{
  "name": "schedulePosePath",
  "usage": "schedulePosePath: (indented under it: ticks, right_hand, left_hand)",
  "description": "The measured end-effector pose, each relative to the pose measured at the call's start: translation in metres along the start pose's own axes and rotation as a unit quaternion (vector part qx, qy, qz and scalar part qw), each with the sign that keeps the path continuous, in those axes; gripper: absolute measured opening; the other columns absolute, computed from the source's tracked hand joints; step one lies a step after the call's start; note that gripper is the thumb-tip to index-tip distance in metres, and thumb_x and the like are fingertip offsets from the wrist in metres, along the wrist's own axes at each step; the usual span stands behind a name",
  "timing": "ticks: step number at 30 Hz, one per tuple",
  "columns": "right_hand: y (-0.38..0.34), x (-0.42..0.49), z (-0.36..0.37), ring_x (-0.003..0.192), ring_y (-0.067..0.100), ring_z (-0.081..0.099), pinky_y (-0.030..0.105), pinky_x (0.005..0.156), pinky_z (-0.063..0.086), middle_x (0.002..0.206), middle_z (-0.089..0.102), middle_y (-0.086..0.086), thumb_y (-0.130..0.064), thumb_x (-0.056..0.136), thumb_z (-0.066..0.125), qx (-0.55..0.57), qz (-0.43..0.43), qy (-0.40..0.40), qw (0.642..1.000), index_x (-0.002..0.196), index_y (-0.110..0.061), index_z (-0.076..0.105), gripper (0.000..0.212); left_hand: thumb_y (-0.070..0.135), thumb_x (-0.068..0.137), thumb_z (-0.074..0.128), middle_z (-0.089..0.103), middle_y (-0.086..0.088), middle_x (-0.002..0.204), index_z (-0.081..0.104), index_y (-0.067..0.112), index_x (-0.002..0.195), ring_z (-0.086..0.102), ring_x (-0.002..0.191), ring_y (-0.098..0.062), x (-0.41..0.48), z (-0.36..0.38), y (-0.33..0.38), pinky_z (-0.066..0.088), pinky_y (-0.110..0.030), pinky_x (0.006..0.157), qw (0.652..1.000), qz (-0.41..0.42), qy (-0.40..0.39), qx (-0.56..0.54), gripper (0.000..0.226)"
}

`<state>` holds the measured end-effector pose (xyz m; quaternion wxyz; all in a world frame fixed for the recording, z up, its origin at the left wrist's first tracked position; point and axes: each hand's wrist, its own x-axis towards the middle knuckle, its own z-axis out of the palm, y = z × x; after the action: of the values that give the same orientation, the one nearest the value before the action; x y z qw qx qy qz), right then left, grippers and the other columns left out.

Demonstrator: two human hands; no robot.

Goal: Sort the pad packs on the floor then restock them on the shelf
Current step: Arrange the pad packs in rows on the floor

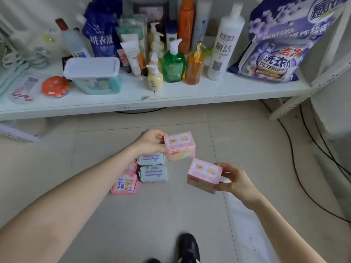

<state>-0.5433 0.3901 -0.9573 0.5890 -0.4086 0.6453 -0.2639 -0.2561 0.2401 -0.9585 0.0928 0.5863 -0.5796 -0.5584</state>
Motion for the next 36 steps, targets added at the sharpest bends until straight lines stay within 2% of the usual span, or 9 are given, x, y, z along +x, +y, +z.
schedulePosePath:
  ticks: [3,5,7,12,16,19,24,28,36]
  right_hand:
    - [0.048,0.044,0.008,0.106,0.003,0.063,0.015,0.074,0.053,0.109,0.07,-0.013,0.003,0.065,0.082,0.012,0.004,-0.004,1.0,0.107,-0.026,0.067,0.054]
    - [0.077,0.072,0.013,0.106,0.003,0.063,0.015,0.074,0.053,0.108,0.071,-0.012,0.009,0.066,0.079,0.026,0.01,-0.009,1.0,0.106,-0.024,0.067,0.053]
    - [0.104,0.1,0.017,0.108,0.004,0.063,0.019,0.077,0.054,0.108,0.071,-0.008,0.015,0.068,0.074,0.032,0.018,-0.021,0.999,0.108,-0.018,0.066,0.052]
    - [0.164,0.162,0.03,0.11,0.008,0.062,0.025,0.082,0.056,0.112,0.069,0.003,0.02,0.068,0.07,0.039,0.013,-0.032,0.999,0.111,-0.009,0.062,0.052]
    - [0.194,0.193,0.038,0.114,0.011,0.06,0.029,0.087,0.056,0.115,0.067,0.007,0.023,0.068,0.069,0.044,0.009,-0.053,0.998,0.112,-0.007,0.061,0.054]
    - [0.209,0.207,0.041,0.114,0.006,0.06,0.025,0.085,0.055,0.118,0.066,0.005,0.022,0.068,0.07,0.049,0.002,-0.059,0.997,0.113,-0.007,0.061,0.054]
    - [0.223,0.224,0.045,0.115,0.003,0.059,0.019,0.082,0.053,0.12,0.065,0.001,0.022,0.069,0.069,0.061,-0.008,-0.061,0.996,0.114,-0.01,0.062,0.055]
    - [0.229,0.233,0.051,0.117,0.0,0.056,0.019,0.085,0.053,0.122,0.065,-0.003,0.019,0.071,0.07,0.067,-0.017,-0.056,0.996,0.116,-0.015,0.061,0.058]
    - [0.23,0.242,0.063,0.118,-0.004,0.054,0.025,0.084,0.056,0.116,0.068,-0.017,0.02,0.07,0.066,0.069,-0.041,-0.058,0.995,0.115,-0.032,0.06,0.069]
  left_hand:
    - [0.009,0.056,0.092,0.069,0.005,0.103,0.064,0.017,0.111,0.065,0.095,-0.008,0.049,0.015,-0.039,0.051,-0.017,0.08,1.0,0.007,-0.013,0.027,0.062]
    - [0.011,0.054,0.093,0.068,0.011,0.1,0.064,0.021,0.107,0.064,0.091,-0.002,0.077,0.023,-0.06,0.047,-0.008,0.072,0.999,0.011,-0.017,0.045,0.061]
    - [0.01,0.054,0.093,0.068,0.011,0.097,0.064,0.022,0.103,0.064,0.088,-0.002,0.104,0.033,-0.084,0.047,-0.006,0.07,0.998,0.015,-0.015,0.057,0.059]
    - [0.01,0.052,0.094,0.07,0.004,0.104,0.065,0.018,0.105,0.066,0.098,-0.01,0.164,0.057,-0.137,0.052,-0.025,0.09,0.995,0.029,-0.017,0.089,0.061]
    - [0.011,0.052,0.093,0.069,0.003,0.108,0.065,0.017,0.109,0.065,0.102,-0.011,0.189,0.069,-0.165,0.052,-0.032,0.094,0.994,0.028,-0.03,0.103,0.064]
    - [0.011,0.053,0.093,0.069,0.004,0.108,0.064,0.018,0.11,0.065,0.101,-0.01,0.2,0.076,-0.177,0.052,-0.03,0.092,0.992,0.028,-0.036,0.114,0.065]
    - [0.017,0.051,0.094,0.066,0.011,0.108,0.063,0.025,0.109,0.061,0.103,-0.002,0.21,0.083,-0.189,0.045,-0.013,0.077,0.987,0.036,-0.04,0.148,0.066]
    - [0.02,0.052,0.094,0.063,0.012,0.11,0.063,0.025,0.11,0.056,0.106,-0.004,0.218,0.084,-0.189,0.044,-0.013,0.079,0.978,0.039,-0.059,0.199,0.066]
    - [0.026,0.066,0.087,0.068,0.015,0.1,0.072,0.026,0.102,0.06,0.102,-0.002,0.232,0.081,-0.189,0.047,-0.017,0.082,0.969,0.03,-0.08,0.232,0.038]
